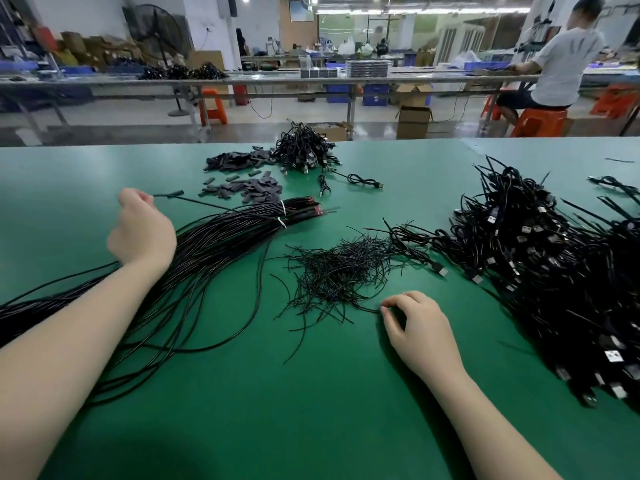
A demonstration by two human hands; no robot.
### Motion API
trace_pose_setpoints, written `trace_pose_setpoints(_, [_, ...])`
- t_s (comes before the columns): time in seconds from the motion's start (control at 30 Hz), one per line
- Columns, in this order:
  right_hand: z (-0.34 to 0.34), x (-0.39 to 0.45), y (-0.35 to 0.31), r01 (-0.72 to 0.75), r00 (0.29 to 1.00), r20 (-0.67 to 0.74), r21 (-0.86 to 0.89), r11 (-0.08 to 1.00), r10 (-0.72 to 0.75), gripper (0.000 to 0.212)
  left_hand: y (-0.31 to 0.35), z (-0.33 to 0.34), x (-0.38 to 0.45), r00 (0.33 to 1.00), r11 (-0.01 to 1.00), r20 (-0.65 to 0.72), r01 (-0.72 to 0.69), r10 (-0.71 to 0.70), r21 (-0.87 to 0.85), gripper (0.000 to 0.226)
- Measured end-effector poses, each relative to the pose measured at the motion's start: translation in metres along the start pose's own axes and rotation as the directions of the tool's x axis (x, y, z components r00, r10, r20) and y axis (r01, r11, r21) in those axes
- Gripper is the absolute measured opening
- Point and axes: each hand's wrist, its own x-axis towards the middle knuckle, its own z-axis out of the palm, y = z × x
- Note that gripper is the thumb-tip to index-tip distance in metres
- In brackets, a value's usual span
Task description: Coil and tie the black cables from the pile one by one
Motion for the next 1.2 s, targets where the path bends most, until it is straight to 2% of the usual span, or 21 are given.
trace_pose_setpoints(0.07, [0.000, 0.000, 0.000, 0.002, 1.000, 0.002, 0.004, 1.000, -0.002, 0.016, 0.000, -0.011, 0.010, 0.995, 0.996, -0.052, 0.081, -0.083, -0.041, 0.023])
trace_pose_setpoints(0.1, [0.000, 0.000, 0.001, -0.001, 1.000, 0.003, 0.004, 1.000, 0.001, 0.016, -0.001, -0.014, 0.012, 0.997, 0.996, -0.056, 0.049, -0.053, -0.068, 0.024])
trace_pose_setpoints(0.13, [0.000, 0.001, 0.001, -0.005, 1.000, 0.006, 0.005, 1.000, 0.005, 0.016, -0.001, -0.017, 0.010, 0.998, 0.994, -0.040, -0.048, 0.044, -0.096, 0.024])
trace_pose_setpoints(0.2, [-0.002, 0.000, -0.002, -0.013, 1.000, 0.010, 0.016, 1.000, 0.012, 0.016, 0.001, -0.021, -0.002, 0.959, 0.944, -0.001, -0.279, 0.284, -0.177, 0.023])
trace_pose_setpoints(0.27, [-0.006, -0.002, -0.007, -0.013, 0.999, -0.046, 0.078, 0.997, 0.016, 0.022, 0.006, -0.030, -0.021, 0.909, 0.882, 0.015, -0.401, 0.418, -0.246, 0.021])
trace_pose_setpoints(0.3, [-0.008, -0.004, -0.012, 0.014, 0.995, -0.098, 0.116, 0.993, -0.003, 0.030, 0.008, -0.034, -0.032, 0.868, 0.845, 0.038, -0.471, 0.495, -0.252, 0.020])
trace_pose_setpoints(0.37, [-0.015, -0.008, -0.035, 0.139, 0.981, -0.156, 0.167, 0.976, -0.113, 0.053, 0.010, -0.044, -0.056, 0.724, 0.720, 0.092, -0.648, 0.683, -0.247, 0.023])
trace_pose_setpoints(0.4, [-0.018, -0.008, -0.053, 0.204, 0.977, -0.111, 0.200, 0.958, -0.185, 0.064, 0.011, -0.049, -0.069, 0.661, 0.663, 0.108, -0.701, 0.742, -0.265, 0.025])
trace_pose_setpoints(0.43, [-0.021, -0.006, -0.074, 0.249, 0.968, -0.030, 0.238, 0.939, -0.249, 0.071, 0.013, -0.054, -0.081, 0.628, 0.633, 0.122, -0.717, 0.768, -0.293, 0.025])
trace_pose_setpoints(0.5, [-0.019, 0.001, -0.114, 0.292, 0.934, 0.117, 0.292, 0.911, -0.338, 0.070, 0.015, -0.063, -0.099, 0.607, 0.617, 0.146, -0.714, 0.781, -0.332, 0.021])
trace_pose_setpoints(0.57, [-0.022, 0.015, -0.145, 0.290, 0.900, 0.255, 0.257, 0.922, -0.354, 0.047, 0.015, -0.069, -0.107, 0.615, 0.640, 0.197, -0.679, 0.763, -0.359, 0.015])
trace_pose_setpoints(0.6, [-0.028, 0.023, -0.156, 0.288, 0.888, 0.291, 0.251, 0.924, -0.356, 0.035, 0.014, -0.072, -0.105, 0.626, 0.666, 0.243, -0.637, 0.741, -0.389, 0.012])
trace_pose_setpoints(0.63, [-0.036, 0.032, -0.163, 0.283, 0.883, 0.294, 0.290, 0.914, -0.367, 0.032, 0.010, -0.074, -0.100, 0.620, 0.688, 0.309, -0.587, 0.721, -0.428, 0.011])
trace_pose_setpoints(0.7, [-0.062, 0.055, -0.167, 0.263, 0.894, 0.246, 0.392, 0.882, -0.375, 0.035, -0.004, -0.079, -0.085, 0.526, 0.704, 0.469, -0.506, 0.710, -0.498, 0.019])
trace_pose_setpoints(0.77, [-0.098, 0.081, -0.163, 0.249, 0.935, 0.142, 0.396, 0.884, -0.326, 0.033, -0.027, -0.086, -0.071, 0.406, 0.754, 0.636, -0.386, 0.657, -0.532, 0.036])
trace_pose_setpoints(0.87, [-0.149, 0.110, -0.139, 0.148, 0.989, -0.037, 0.400, 0.904, -0.146, 0.033, -0.061, -0.098, -0.054, 0.328, 0.837, 0.790, -0.003, 0.518, -0.548, 0.054])
trace_pose_setpoints(0.93, [-0.175, 0.120, -0.113, 0.073, 0.986, -0.165, 0.400, 0.914, -0.006, 0.036, -0.073, -0.101, -0.044, 0.339, 0.847, 0.814, 0.085, 0.471, -0.525, 0.057])
trace_pose_setpoints(1.0, [-0.189, 0.119, -0.080, 0.000, 0.974, -0.222, 0.184, 0.983, 0.041, 0.038, -0.075, -0.100, -0.036, 0.412, 0.849, 0.803, 0.118, 0.430, -0.515, 0.059])
trace_pose_setpoints(1.1, [-0.192, 0.103, -0.024, -0.206, 0.977, -0.094, -0.182, 0.962, 0.192, 0.037, -0.061, -0.090, -0.027, 0.541, 0.893, 0.775, 0.092, 0.327, -0.442, 0.048])
trace_pose_setpoints(1.17, [-0.183, 0.083, 0.006, -0.334, 0.923, 0.050, -0.383, 0.861, 0.381, 0.044, -0.040, -0.080, -0.027, 0.619, 0.911, 0.737, 0.078, 0.274, -0.404, 0.026])
trace_pose_setpoints(1.2, [-0.176, 0.073, 0.014, -0.339, 0.879, 0.138, -0.491, 0.803, 0.456, 0.046, -0.025, -0.075, -0.029, 0.651, 0.901, 0.713, 0.102, 0.261, -0.422, 0.014])
